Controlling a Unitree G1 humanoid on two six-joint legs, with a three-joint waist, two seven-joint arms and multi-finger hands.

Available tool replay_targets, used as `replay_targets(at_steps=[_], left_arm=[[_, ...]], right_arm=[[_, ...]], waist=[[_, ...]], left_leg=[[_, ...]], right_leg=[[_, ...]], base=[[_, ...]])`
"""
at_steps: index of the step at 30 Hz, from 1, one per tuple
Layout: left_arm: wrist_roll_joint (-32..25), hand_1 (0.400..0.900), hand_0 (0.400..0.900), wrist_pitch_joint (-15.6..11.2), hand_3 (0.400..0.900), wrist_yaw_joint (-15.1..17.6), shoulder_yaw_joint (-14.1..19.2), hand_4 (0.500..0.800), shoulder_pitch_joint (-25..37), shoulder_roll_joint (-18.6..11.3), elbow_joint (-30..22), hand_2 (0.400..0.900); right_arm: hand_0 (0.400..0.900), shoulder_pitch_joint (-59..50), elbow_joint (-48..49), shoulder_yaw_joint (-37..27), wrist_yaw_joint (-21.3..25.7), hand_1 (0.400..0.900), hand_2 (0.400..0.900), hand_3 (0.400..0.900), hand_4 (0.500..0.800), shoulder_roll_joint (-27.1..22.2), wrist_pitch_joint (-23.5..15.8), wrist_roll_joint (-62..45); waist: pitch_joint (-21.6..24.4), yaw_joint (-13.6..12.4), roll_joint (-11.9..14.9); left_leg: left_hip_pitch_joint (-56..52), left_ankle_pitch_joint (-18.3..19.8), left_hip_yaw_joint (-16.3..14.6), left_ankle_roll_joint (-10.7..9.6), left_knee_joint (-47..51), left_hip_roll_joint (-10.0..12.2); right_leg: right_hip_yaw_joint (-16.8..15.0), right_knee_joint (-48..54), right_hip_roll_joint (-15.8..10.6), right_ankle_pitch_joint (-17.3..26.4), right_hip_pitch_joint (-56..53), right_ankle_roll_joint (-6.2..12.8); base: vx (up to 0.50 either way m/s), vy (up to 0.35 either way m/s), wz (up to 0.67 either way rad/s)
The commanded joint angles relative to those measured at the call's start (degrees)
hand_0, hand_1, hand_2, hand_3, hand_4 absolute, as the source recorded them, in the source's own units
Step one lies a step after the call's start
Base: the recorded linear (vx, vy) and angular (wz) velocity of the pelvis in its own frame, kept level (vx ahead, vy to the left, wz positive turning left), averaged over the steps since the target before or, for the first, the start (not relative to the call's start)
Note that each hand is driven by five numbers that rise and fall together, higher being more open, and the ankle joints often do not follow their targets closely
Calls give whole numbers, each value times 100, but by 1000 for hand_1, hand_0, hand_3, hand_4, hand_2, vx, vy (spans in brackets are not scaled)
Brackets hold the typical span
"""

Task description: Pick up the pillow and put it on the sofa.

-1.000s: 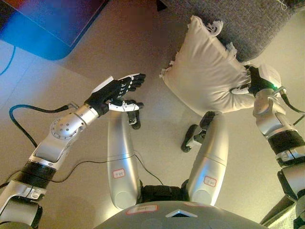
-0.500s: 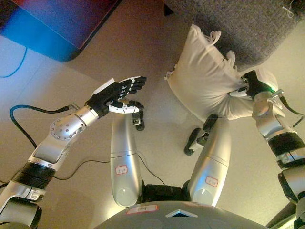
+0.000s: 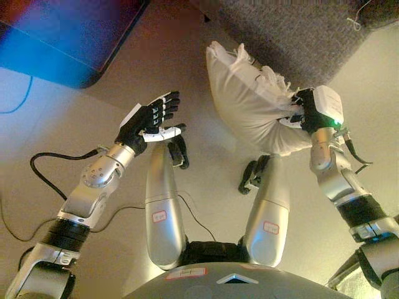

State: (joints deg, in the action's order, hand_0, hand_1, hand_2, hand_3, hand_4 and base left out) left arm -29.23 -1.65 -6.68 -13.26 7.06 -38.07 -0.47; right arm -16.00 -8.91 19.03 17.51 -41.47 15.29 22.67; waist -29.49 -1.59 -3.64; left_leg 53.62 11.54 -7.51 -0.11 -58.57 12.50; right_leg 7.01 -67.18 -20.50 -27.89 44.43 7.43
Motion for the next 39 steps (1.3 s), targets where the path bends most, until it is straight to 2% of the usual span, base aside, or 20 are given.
replay_targets(at_steps=[1, 2, 3, 7, 10, 14, 17, 19, 20, 22, 26, 27, 28, 31, 39], left_arm=[[-197, 900, 900, -230, 900, 13, 334, 800, -130, 84, -184, 900], [-199, 900, 900, -198, 900, -15, 357, 800, -168, 95, -178, 900], [-208, 900, 900, -136, 900, -23, 372, 800, -159, 111, -163, 900], [-179, 900, 900, 89, 900, -33, 347, 800, -102, 196, -105, 900], [-133, 900, 900, 132, 900, -91, 339, 800, -154, 220, -95, 900], [-93, 900, 900, 309, 900, -156, 392, 800, -402, 307, -115, 900], [-242, 900, 900, 570, 900, -310, 447, 800, -636, 374, -32, 900], [-534, 900, 900, 873, 900, -438, 518, 800, -794, 464, 6, 900], [-668, 900, 900, 1017, 900, -545, 543, 800, -865, 524, 18, 900], [-815, 900, 900, 1139, 900, -836, 543, 800, -981, 611, 58, 900], [-923, 900, 900, 1222, 900, -1140, 327, 800, -1034, 635, 67, 900], [-922, 900, 900, 1222, 900, -1141, 332, 800, -1035, 638, 68, 900], [-919, 900, 900, 1219, 900, -1221, 193, 800, -1009, 601, 140, 900], [-959, 900, 900, 1230, 900, -1363, 103, 800, -1034, 557, 223, 900], [-939, 900, 900, 1359, 900, -1752, -15, 800, -1237, 437, 243, 900]], right_arm=[[400, -252, 919, -907, 991, 400, 400, 400, 500, -324, -807, 559], [400, -167, 984, -992, 1002, 400, 400, 400, 500, -346, -884, 589], [400, -129, 1042, -1062, 1024, 400, 400, 400, 500, -373, -969, 605], [400, 9, 1340, -1297, 1198, 400, 400, 400, 500, -495, -1200, 772], [400, 195, 1618, -1512, 1246, 400, 400, 400, 500, -569, -1358, 804], [400, 556, 2059, -1830, 1291, 400, 400, 400, 500, -665, -1626, 903], [400, 844, 2292, -2107, 1249, 400, 400, 400, 500, -729, -1858, 921], [400, 1018, 2433, -2305, 1164, 400, 400, 400, 500, -778, -1971, 872], [400, 1077, 2502, -2395, 1090, 400, 400, 400, 500, -828, -2006, 799], [400, 1128, 2585, -2497, 833, 400, 400, 400, 500, -931, -1971, 531], [400, 892, 2489, -2372, 227, 400, 400, 400, 500, -1279, -1857, -282], [400, 880, 2483, -2362, 228, 400, 400, 400, 500, -1283, -1856, -284], [400, 498, 2299, -2148, -10, 400, 400, 400, 500, -1476, -1732, -599], [400, -93, 1876, -1837, -308, 400, 400, 400, 500, -1675, -1686, -1030], [400, -1061, 893, -1251, -939, 400, 400, 400, 500, -2045, -1581, -1442]], waist=[[624, 82, 97], [678, 79, 124], [725, 80, 157], [835, 88, 265], [929, 107, 321], [1158, 129, 389], [1413, 146, 433], [1600, 150, 458], [1695, 146, 468], [1887, 123, 464], [2207, 81, 468], [2199, 85, 466], [2340, 54, 490], [2498, -13, 525], [2694, -254, 594]], left_leg=[[-1250, 331, 272, -285, 1032, 13], [-1423, 279, 236, -289, 1263, 4], [-1533, 50, 169, -241, 1569, -11], [-2088, -145, 55, -234, 2260, -44], [-2439, -293, -50, -258, 2672, -69], [-3125, -516, -199, -309, 3334, -143], [-3699, -662, -299, -328, 3899, -204], [-4076, -764, -364, -344, 4306, -261], [-4280, -817, -397, -353, 4531, -289], [-4606, -913, -453, -365, 4913, -335], [-5051, -1013, -568, -388, 5322, -368], [-5062, -1016, -569, -388, 5331, -368], [-5241, -1025, -631, -397, 5474, -366], [-5483, -1055, -703, -418, 5696, -386], [-5721, -1155, -588, -418, 6069, -448]], right_leg=[[-17, 1606, 187, 1495, -275, -157], [39, 1857, 187, 1544, -463, -144], [130, 2189, 186, 1754, -586, -187], [340, 2948, 128, 1985, -1139, -121], [423, 3454, 132, 2181, -1491, -55], [564, 4303, 261, 2447, -2240, 28], [657, 4968, 416, 2593, -2873, 95], [720, 5415, 515, 2703, -3270, 154], [754, 5639, 560, 2755, -3476, 177], [818, 5983, 632, 2828, -3806, 203], [925, 6421, 708, 2966, -4219, 230], [926, 6430, 710, 2970, -4230, 230], [985, 6588, 739, 3002, -4398, 233], [1100, 6844, 760, 3085, -4637, 252], [1278, 7001, 786, 3098, -4908, 283]], base=[[75, 34, -3], [-25, 35, -4], [-36, 39, -5], [-22, 37, -4], [-4, 24, -5], [78, 16, -10], [133, 12, -9], [168, 5, -6], [172, 14, -3], [162, 20, -1], [124, 17, -4], [131, 21, -5], [137, 23, -6], [146, 27, -4], [110, 27, 13]])
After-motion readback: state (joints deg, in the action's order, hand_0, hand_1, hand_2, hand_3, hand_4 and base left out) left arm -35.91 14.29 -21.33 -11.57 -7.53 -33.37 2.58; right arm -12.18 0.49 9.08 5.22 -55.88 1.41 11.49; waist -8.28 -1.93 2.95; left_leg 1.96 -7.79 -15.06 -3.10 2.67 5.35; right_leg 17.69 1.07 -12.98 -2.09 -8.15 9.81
